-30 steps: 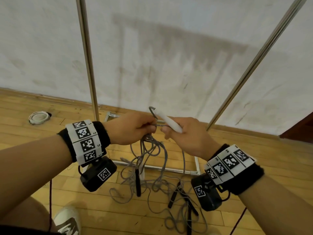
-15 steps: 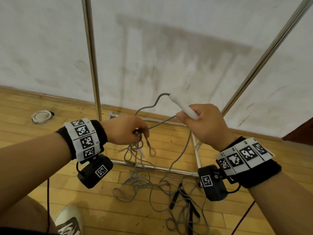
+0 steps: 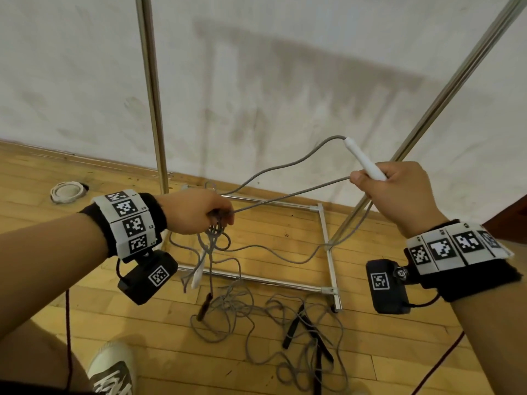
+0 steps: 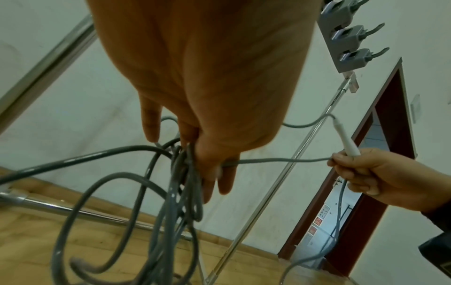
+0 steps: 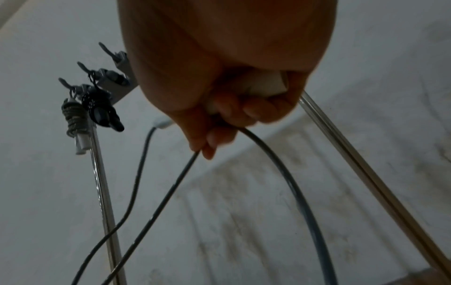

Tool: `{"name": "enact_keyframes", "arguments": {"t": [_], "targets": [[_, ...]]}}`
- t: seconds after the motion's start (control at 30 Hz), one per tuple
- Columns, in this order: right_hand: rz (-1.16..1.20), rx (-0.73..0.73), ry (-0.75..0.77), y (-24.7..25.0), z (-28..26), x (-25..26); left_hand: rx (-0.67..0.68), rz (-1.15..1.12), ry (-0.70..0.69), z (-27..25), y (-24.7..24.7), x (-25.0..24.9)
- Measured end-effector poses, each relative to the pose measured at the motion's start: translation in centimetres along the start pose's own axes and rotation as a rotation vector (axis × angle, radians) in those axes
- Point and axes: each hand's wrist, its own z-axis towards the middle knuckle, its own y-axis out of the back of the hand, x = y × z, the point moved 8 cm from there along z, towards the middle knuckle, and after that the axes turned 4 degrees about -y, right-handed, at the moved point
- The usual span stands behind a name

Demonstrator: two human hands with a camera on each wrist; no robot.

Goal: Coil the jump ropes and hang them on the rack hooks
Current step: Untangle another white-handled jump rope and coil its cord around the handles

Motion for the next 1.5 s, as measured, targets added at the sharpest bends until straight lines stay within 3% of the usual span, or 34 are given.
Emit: {"name": "enact_keyframes", "arguments": {"t": [0.23,0.4,0.6,1.23,1.33,1.5], "targets": [[-0.02,0.174,-0.063,-2.4,-1.2,-1.0,0.003,-0.048,-0.046,0.1,-1.2,-1.3],[0.164,0.34,-0.063,-6.6,-3.5,1.9,-0.071,-0.148,-0.115,-0.1,0.1,-4.4],[0.167,0.554,0.099,-11.4,-6.8,5.9,-0.163,-0.228,-0.211,-0.7,1.5,-7.5],[0.143,0.314,0.055,-7.0,-3.1,4.8,-0.141,-0.044,-0.211,-0.2,0.3,-4.0],[0.109,0.344,0.041,-7.3,-3.3,4.1,-0.13,-0.019,-0.204,-0.3,0.3,-4.2],[0.172,0.46,-0.044,-9.4,-4.7,2.9,0.042,-0.134,-0.201,-0.9,-0.6,-5.1]]}}
